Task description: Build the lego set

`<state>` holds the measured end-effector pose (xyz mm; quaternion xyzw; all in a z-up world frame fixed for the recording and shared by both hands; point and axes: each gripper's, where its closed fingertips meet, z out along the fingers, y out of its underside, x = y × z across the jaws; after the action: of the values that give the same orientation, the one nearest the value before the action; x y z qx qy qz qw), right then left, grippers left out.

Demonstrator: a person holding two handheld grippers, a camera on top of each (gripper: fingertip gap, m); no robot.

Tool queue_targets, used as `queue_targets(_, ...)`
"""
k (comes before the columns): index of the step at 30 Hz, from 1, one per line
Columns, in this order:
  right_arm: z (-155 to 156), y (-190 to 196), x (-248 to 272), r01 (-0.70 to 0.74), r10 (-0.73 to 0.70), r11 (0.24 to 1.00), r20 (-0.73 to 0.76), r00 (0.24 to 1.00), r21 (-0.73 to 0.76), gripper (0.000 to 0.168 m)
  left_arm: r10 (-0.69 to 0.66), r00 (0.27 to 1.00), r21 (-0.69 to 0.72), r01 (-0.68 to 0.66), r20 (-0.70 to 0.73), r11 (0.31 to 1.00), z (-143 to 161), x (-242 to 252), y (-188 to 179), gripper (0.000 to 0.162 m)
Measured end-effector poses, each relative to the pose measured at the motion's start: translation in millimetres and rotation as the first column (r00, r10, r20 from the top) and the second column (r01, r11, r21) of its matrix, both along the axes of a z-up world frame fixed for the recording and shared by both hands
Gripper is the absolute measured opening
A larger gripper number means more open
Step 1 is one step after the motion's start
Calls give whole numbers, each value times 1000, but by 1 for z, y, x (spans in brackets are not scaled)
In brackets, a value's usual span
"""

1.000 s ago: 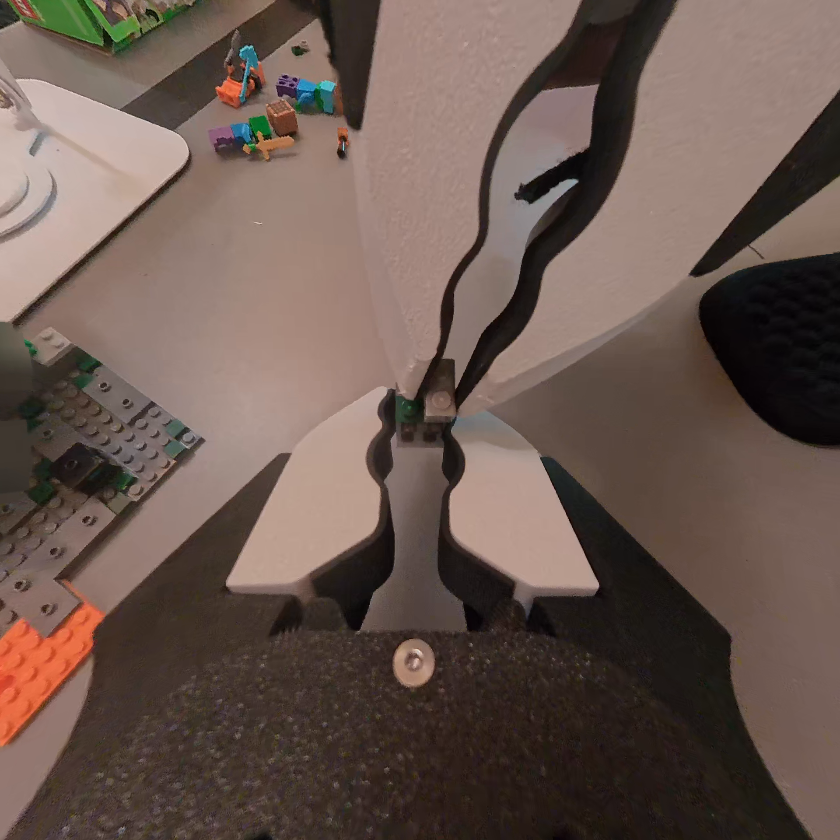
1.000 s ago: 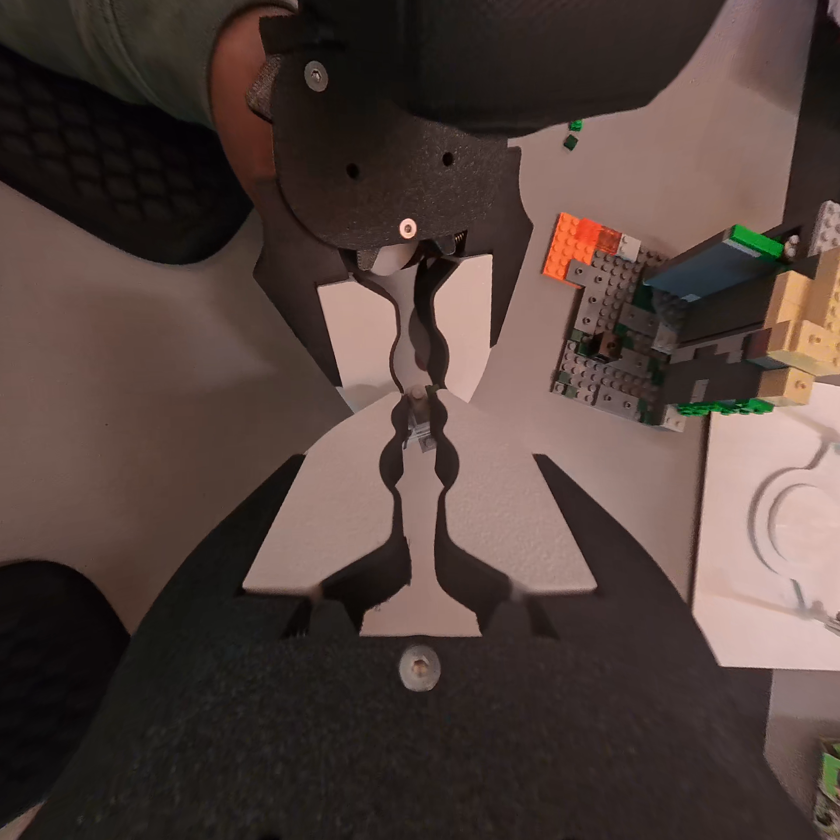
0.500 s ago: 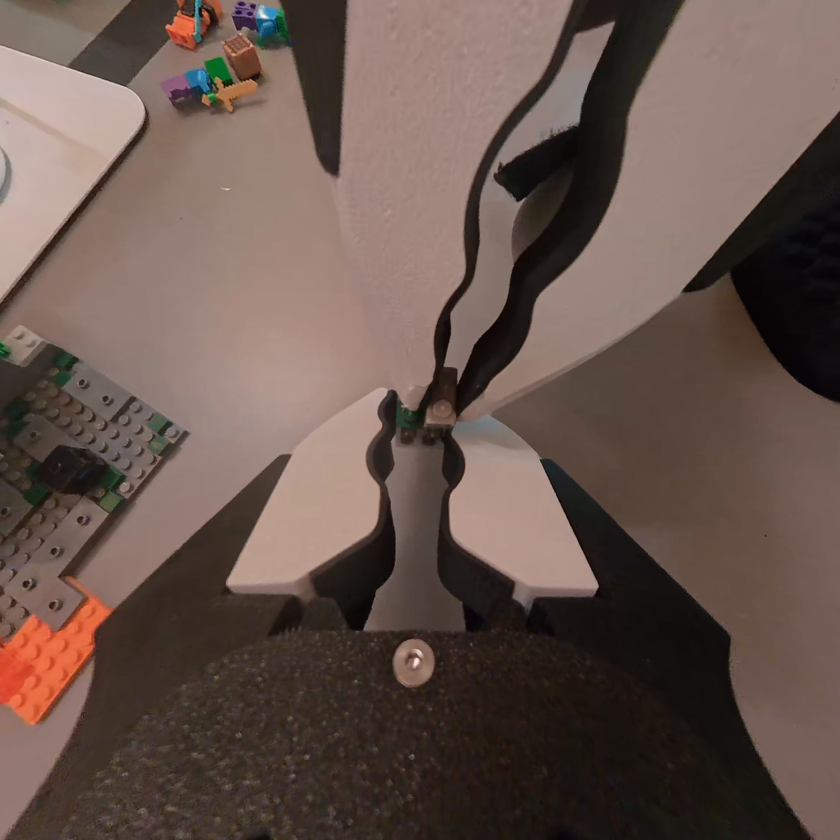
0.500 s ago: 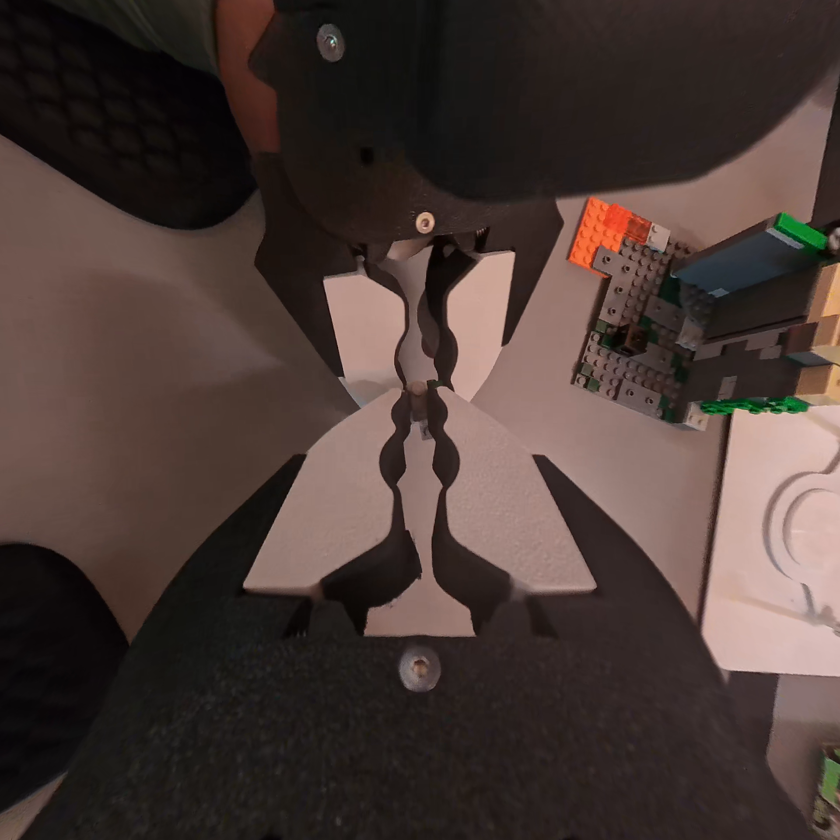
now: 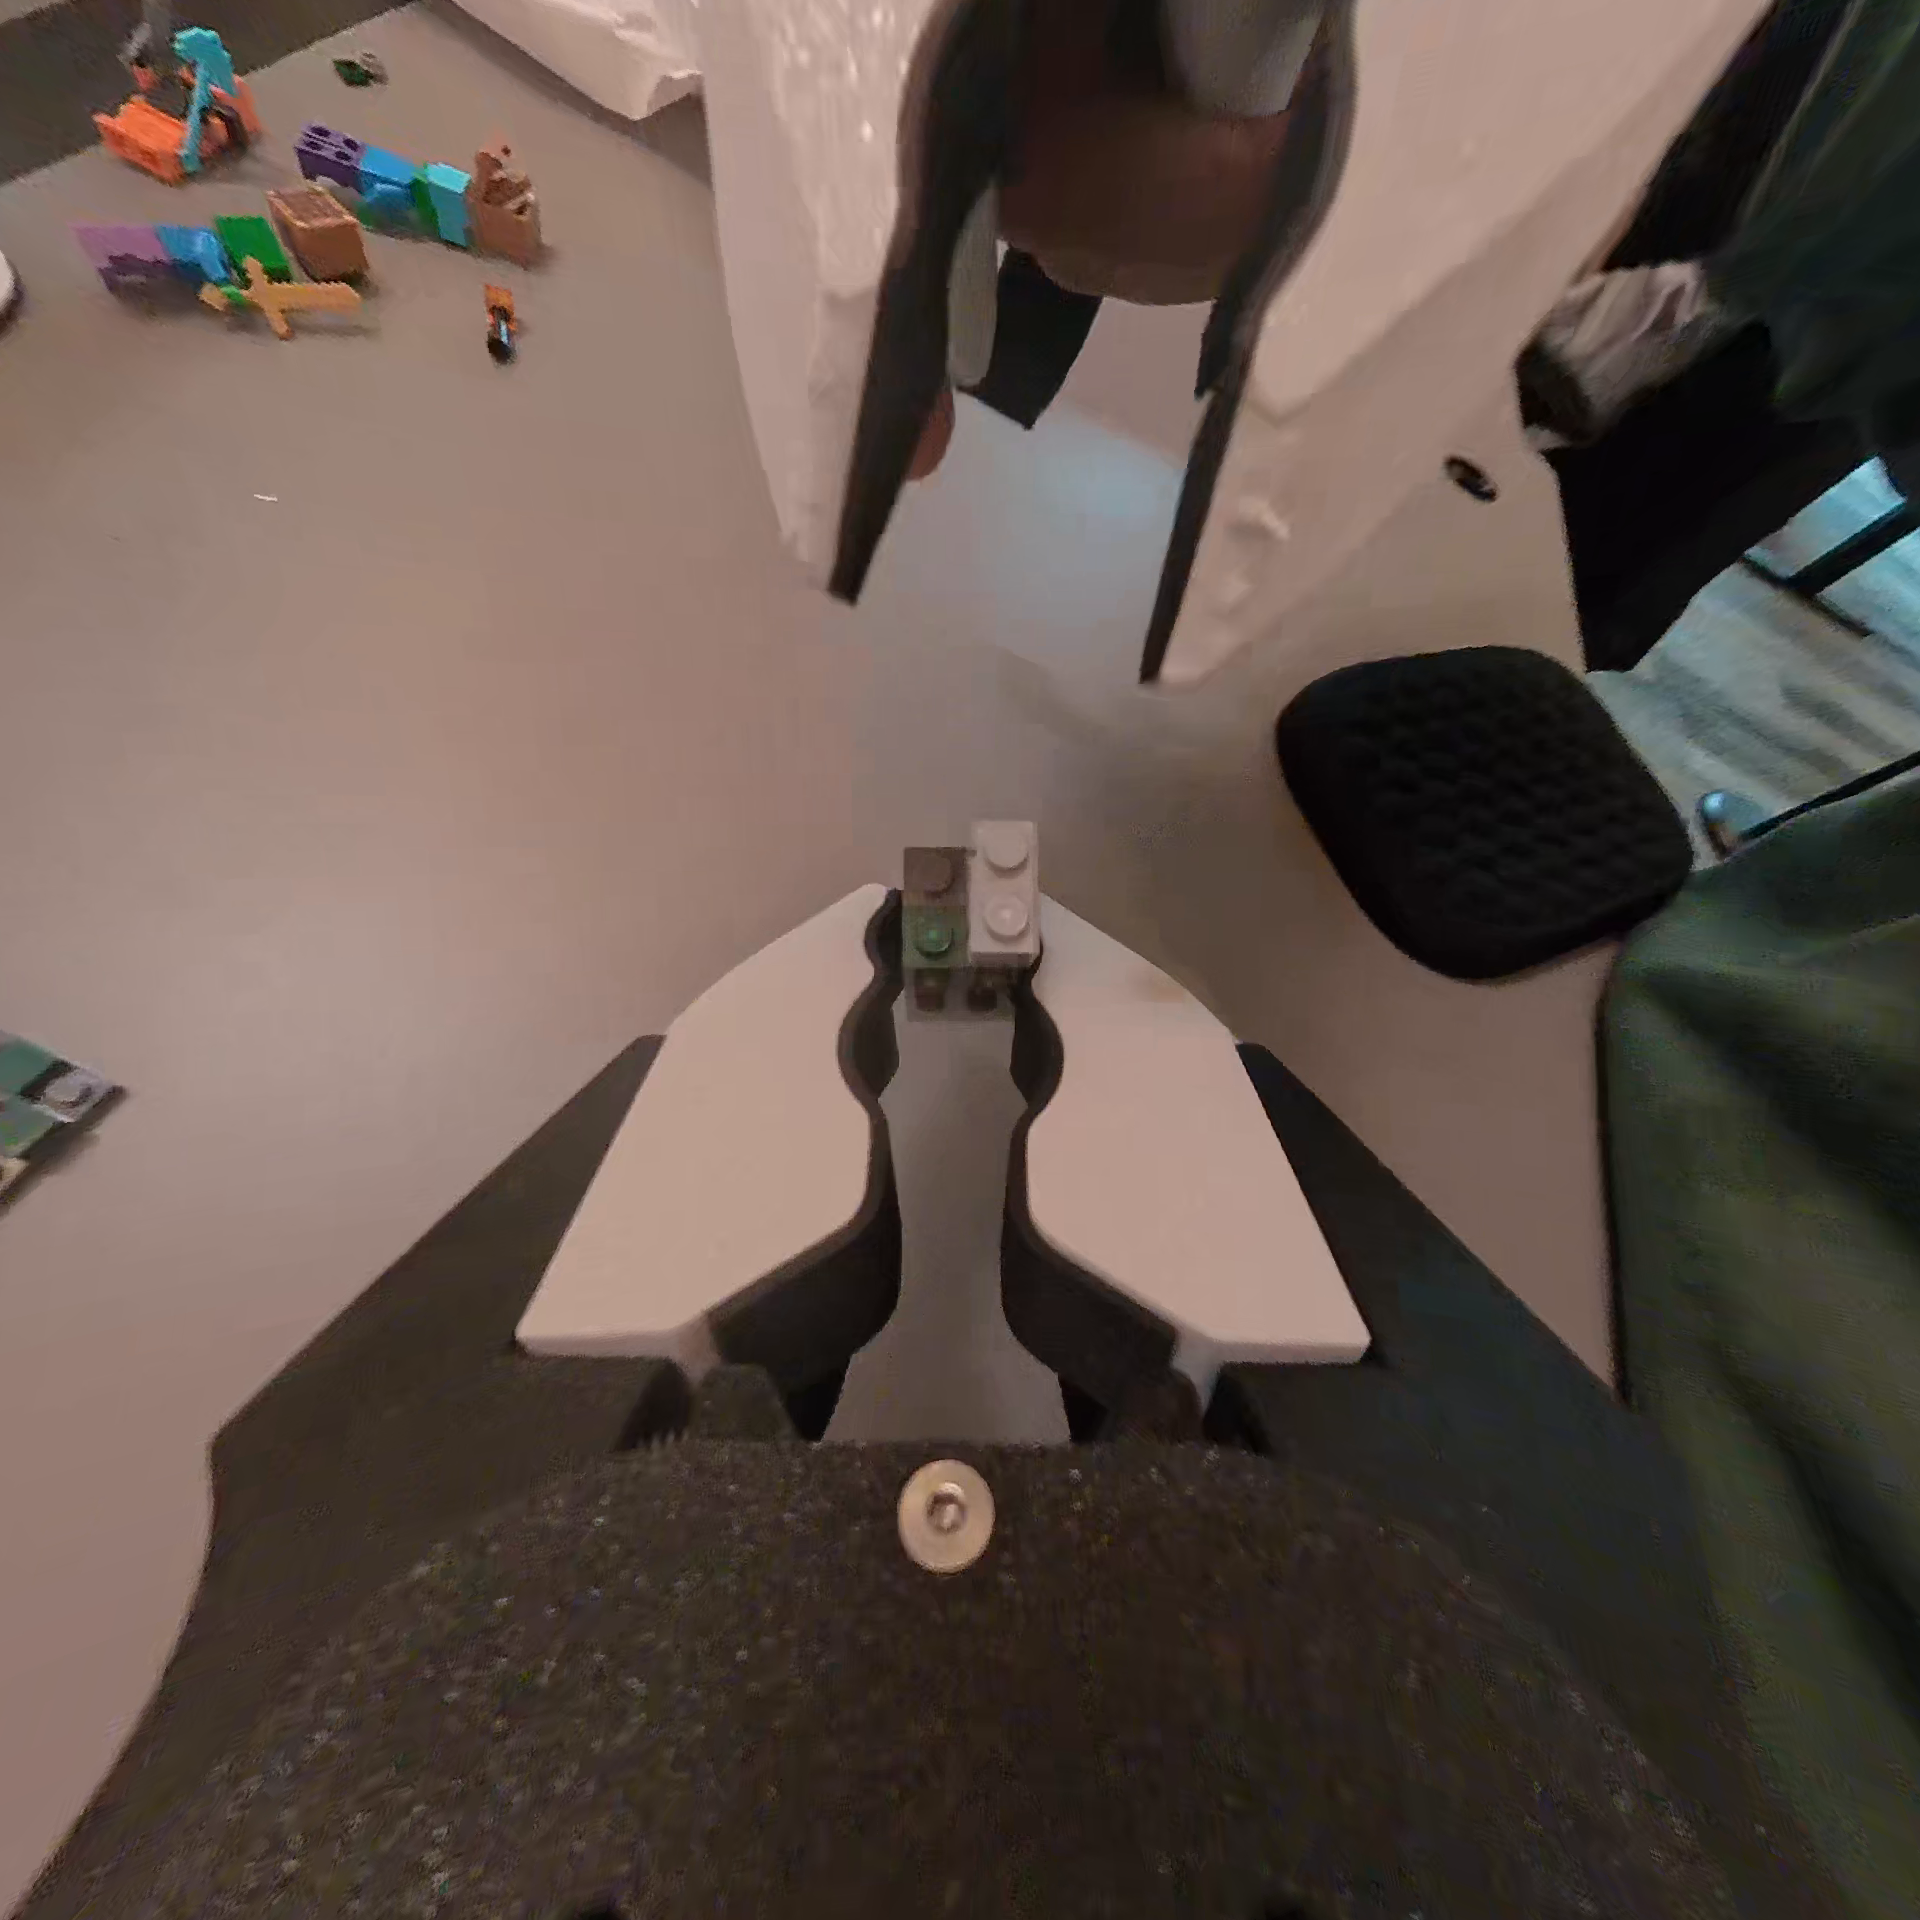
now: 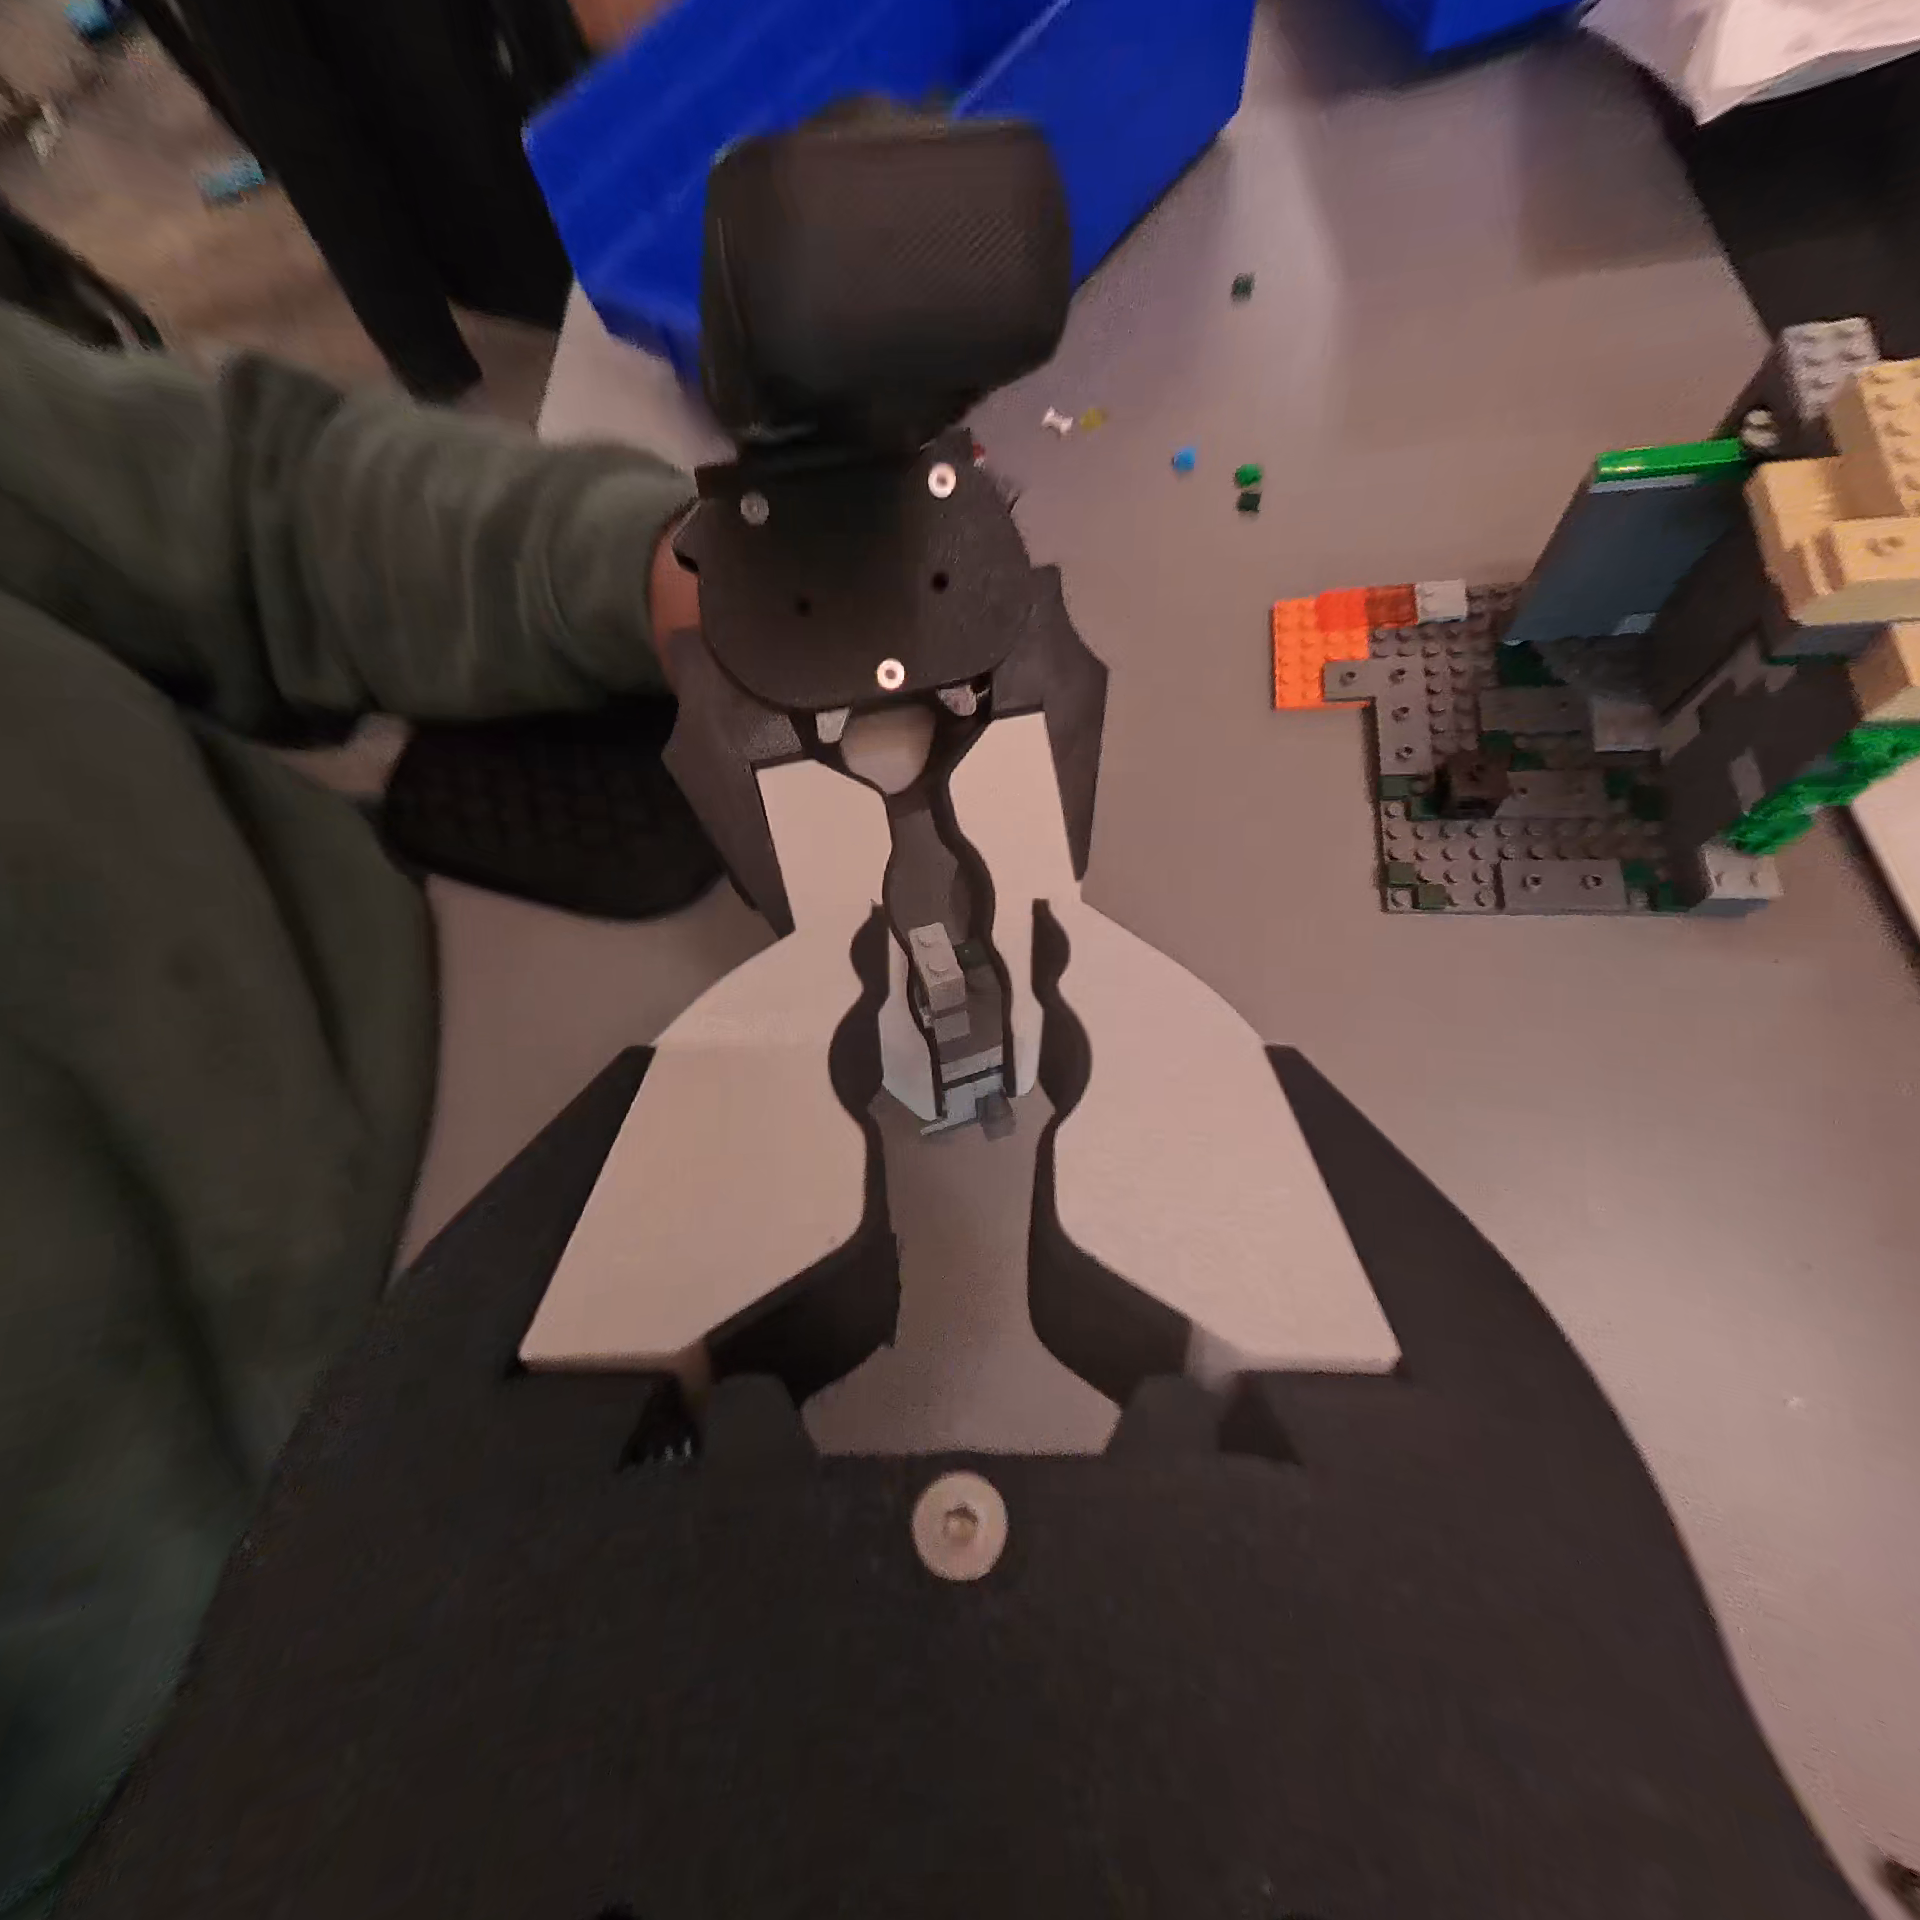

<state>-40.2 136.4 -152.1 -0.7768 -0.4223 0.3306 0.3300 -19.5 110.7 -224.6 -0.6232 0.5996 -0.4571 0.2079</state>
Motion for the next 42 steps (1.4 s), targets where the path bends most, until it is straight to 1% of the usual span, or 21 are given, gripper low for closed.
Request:
queue_targets(2,1,0,4,16,-17,1000,-34,999,-23,25,-11,1000,-45,12,13,999,3,0,-2,18)
queue_targets(4,-3,-3,4,14,-16,999,-36,999,-46,24,-17,1000,-80,18,23,997,4,0,-4,18)
queue_targets(9,-19,-10,-5,-45,44,999,65,997,15,16,-17,1000,-99,18,9,995,1,0,-5,18)
queue_targets(12,-27,-10,-10,-79,73,996,119,990,49,10,-12,1000,-69,12,-6,998,-2,0,-5,18)
queue_targets(16,-33,-13,-12,-145,120,984,204,972,108,7,-7,1000,-1,7,-31,1000,-6,-1,-4,18)
queue_targets(21,-37,-18,-10,-269,188,940,339,922,209,6,14,996,197,3,-85,980,-13,-3,0,18)
queue_targets(24,-37,-21,-10,-299,208,927,356,911,225,6,24,995,236,-1,-93,972,-12,-3,1,18)
queue_targets(27,-41,-22,-9,-302,221,932,349,911,199,6,41,991,310,1,-129,951,-16,-4,3,17)
queue_targets(32,-47,-24,-8,-297,225,940,346,911,171,7,56,987,328,-4,-149,945,-20,-4,3,17)
queue_targets(39,-53,-26,-6,-296,222,940,354,909,170,7,63,983,367,5,-172,930,-26,-3,4,17)
queue_targets(40,-53,-25,-6,-291,215,940,355,910,177,7,65,984,373,2,-166,928,-25,-3,5,17)
queue_targets(42,-45,-24,-7,-271,187,938,338,922,218,7,57,991,334,-12,-124,942,-17,-1,4,18)
